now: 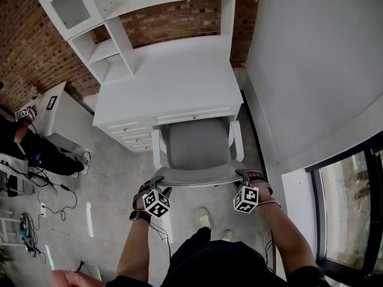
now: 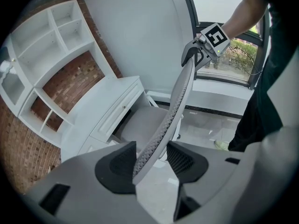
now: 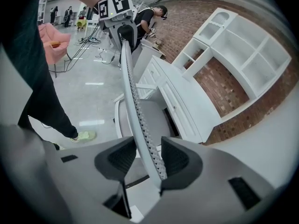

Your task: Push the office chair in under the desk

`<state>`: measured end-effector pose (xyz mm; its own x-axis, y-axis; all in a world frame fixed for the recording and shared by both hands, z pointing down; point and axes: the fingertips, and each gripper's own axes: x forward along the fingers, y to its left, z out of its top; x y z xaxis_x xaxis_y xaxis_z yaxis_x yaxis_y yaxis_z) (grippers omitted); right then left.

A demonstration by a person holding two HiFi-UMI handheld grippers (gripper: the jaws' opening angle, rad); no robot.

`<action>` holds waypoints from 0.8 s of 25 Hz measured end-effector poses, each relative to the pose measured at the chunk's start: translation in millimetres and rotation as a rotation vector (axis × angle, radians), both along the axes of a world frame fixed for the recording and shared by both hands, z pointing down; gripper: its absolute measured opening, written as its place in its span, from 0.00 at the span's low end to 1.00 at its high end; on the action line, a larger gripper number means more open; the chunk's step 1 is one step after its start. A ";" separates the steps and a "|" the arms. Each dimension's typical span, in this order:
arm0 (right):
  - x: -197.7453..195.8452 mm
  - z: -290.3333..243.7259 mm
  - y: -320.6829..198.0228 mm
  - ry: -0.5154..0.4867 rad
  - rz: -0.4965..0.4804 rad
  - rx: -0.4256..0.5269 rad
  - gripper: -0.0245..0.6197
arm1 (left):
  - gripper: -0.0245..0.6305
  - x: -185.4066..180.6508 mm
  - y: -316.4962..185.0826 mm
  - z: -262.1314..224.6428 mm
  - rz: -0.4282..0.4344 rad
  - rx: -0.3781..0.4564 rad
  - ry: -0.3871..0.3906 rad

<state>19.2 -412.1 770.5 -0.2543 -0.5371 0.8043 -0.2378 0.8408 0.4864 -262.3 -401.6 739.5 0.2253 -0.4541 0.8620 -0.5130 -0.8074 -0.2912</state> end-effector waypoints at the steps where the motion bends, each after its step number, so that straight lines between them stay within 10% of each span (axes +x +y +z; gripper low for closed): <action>1: -0.5 0.3 -2.6 0.000 0.003 -0.002 0.28 | 0.33 -0.5 -3.0 0.3 0.001 0.000 0.001; 20: 8.3 3.8 -37.1 0.019 0.013 -0.008 0.28 | 0.34 9.6 -31.4 1.9 0.033 0.012 0.031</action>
